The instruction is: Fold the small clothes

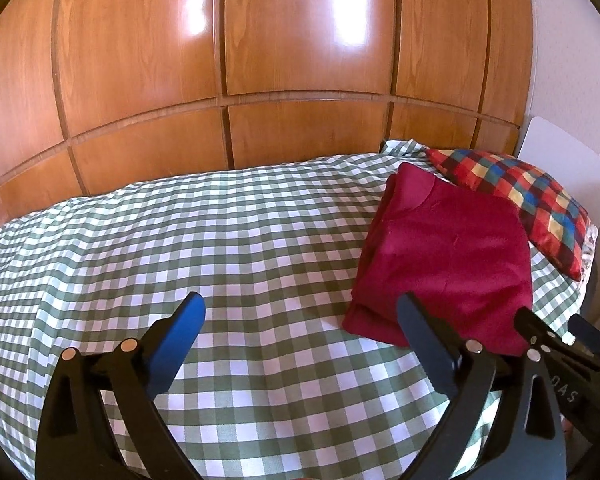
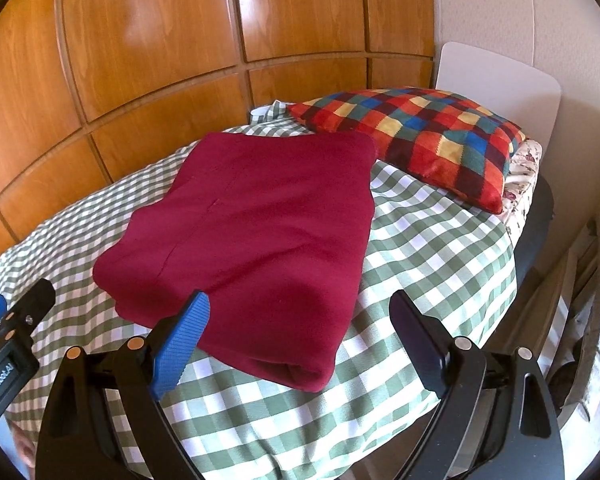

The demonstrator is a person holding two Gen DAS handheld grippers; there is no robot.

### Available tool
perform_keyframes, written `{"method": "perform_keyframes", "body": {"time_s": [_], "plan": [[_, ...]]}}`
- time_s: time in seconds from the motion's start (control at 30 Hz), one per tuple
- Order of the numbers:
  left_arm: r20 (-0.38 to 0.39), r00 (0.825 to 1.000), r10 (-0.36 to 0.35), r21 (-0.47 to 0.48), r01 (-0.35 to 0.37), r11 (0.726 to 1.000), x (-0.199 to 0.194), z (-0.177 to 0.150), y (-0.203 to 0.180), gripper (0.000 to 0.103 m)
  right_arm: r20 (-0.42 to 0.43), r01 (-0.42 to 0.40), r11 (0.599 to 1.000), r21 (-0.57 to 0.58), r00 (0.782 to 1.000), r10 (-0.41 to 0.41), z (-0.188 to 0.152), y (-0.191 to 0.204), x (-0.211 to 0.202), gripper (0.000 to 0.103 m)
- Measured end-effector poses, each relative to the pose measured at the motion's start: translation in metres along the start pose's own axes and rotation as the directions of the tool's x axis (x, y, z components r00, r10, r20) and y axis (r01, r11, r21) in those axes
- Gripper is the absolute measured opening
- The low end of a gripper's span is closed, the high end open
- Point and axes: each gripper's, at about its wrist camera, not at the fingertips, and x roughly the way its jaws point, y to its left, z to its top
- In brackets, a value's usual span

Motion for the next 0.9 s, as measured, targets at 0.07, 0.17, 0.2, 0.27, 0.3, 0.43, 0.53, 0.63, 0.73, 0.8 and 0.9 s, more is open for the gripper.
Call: {"method": "perform_keyframes", "body": {"time_s": [0.07,0.17,0.2,0.27,0.3,0.43,0.53,0.63,0.73,0.8,0.9], "plan": [[-0.001,1.0,0.0,0.004,0.0,1.0,0.001,0.0,0.0,0.097,0.004,0.001,1.0,-0.006,1.0,-0.001,0.0,0.001,0.0,0.09],[0.0,1.0,0.004,0.003,-0.004,1.0,0.001,0.0,0.0,0.098,0.009,-0.004,1.0,-0.025,1.0,0.004,0.0,0.004,-0.001,0.09],[-0.001,1.0,0.004,0.002,-0.004,1.0,0.002,0.0,0.0,0.098,0.011,-0.006,0.999,-0.034,1.0,0.006,0.0,0.006,-0.001,0.09],[-0.003,1.0,0.004,-0.005,-0.004,1.0,0.003,0.001,0.002,0.098,0.013,-0.007,0.999,-0.047,1.0,0.008,0.0,0.008,-0.001,0.09],[-0.002,1.0,0.005,-0.007,-0.005,1.0,0.003,0.001,0.002,0.098,0.015,-0.007,0.999,-0.052,1.0,0.007,0.0,0.009,-0.001,0.09],[0.001,1.0,0.006,-0.005,-0.006,1.0,0.002,0.002,0.003,0.098,0.017,-0.004,0.998,-0.059,1.0,0.005,-0.001,0.01,-0.001,0.09],[0.007,1.0,0.008,0.003,-0.008,1.0,0.001,0.002,0.001,0.099,0.018,-0.004,0.998,-0.057,1.0,0.005,-0.001,0.01,-0.001,0.09],[0.007,1.0,0.005,0.009,-0.005,1.0,0.001,0.003,0.0,0.099,0.019,-0.004,0.998,-0.058,1.0,0.006,-0.001,0.01,-0.001,0.09],[0.007,1.0,0.005,0.009,-0.005,1.0,0.001,0.004,-0.001,0.099,0.019,-0.005,0.998,-0.058,1.0,0.006,-0.001,0.012,-0.001,0.09],[0.007,1.0,0.002,0.009,-0.002,1.0,0.001,0.004,-0.001,0.099,0.018,-0.005,0.998,-0.055,1.0,0.006,-0.001,0.012,-0.001,0.09],[0.01,1.0,0.0,0.01,0.0,1.0,0.0,0.004,-0.002,0.1,0.017,-0.005,0.998,-0.057,1.0,0.006,-0.001,0.012,-0.001,0.09]]}}
